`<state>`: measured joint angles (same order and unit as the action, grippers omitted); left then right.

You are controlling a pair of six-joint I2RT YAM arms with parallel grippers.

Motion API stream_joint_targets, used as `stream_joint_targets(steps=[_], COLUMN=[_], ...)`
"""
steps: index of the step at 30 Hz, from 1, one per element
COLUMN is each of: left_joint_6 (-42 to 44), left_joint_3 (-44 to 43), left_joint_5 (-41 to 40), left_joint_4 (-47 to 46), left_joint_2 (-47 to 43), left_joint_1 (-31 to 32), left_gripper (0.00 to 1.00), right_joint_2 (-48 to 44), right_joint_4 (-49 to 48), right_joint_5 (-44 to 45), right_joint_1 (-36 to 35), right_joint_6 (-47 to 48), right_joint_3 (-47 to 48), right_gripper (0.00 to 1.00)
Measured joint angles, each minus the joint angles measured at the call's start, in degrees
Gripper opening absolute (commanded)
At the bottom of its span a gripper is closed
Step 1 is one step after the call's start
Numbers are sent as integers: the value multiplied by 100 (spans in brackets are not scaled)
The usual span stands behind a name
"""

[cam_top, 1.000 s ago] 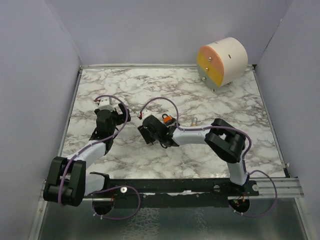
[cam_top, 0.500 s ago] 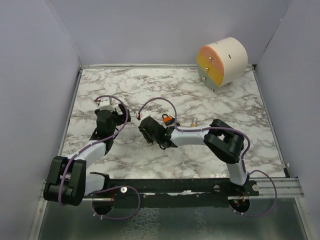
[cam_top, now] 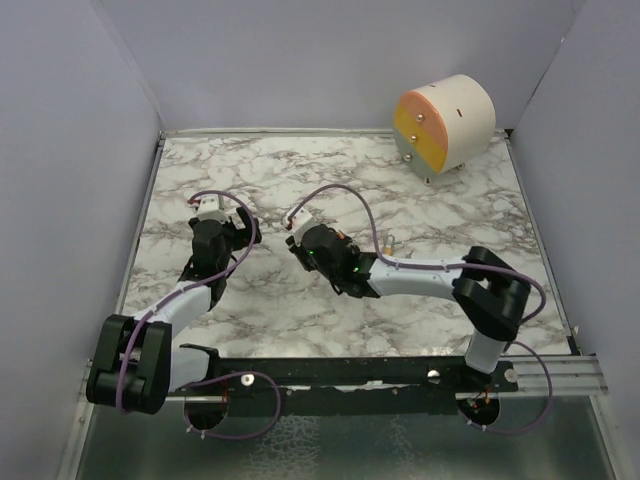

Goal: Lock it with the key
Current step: Pick up the lock from the center of the board, then lock the lock.

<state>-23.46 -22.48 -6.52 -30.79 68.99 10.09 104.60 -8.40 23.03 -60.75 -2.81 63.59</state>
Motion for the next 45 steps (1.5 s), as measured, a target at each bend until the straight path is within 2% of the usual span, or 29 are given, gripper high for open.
stream_joint_targets(steps=[3,4,5,9,15,22,32,40,43,45], left_joint_6=[20,24,28,42,46,44,-369,-673,-828,-973], left_joint_3=[-2,-7,-17,-103,-415,-660,-964,-962,-962,-962], left_joint_5=[26,50,74,273,1045,2181,3383,4402,4887,5169], left_joint_4=[-2,0,0,2,-157,-586,-1032,-1899,-2312,-2612], left_joint_2=[-85,-105,-127,-234,-520,-892,-704,-651,-509,-389], left_joint_1=[-2,-2,-2,-2,-2,92,243,356,433,463], left_gripper=[99,99,99,99,99,99,97,89,84,75], right_joint_2=[-848,-848,-1427,-2490,-3198,-3316,-3344,-3294,-3174,-3104], right_joint_4=[-894,-894,-1080,-2116,-3001,-3497,-4153,-4863,-5025,-5086], right_joint_5=[-367,-367,-485,-1309,-2201,-3250,-5165,-6518,-6894,-7101], right_joint_1=[120,120,282,826,1392,1985,2590,2981,2988,2988], right_joint_6=[166,166,184,225,223,-20,-466,-1060,-1246,-1344], right_joint_3=[-546,-546,-868,-1751,-2555,-2828,-3108,-3174,-3174,-3174], right_gripper=[1,1,1,1,1,1,1,1,1,1])
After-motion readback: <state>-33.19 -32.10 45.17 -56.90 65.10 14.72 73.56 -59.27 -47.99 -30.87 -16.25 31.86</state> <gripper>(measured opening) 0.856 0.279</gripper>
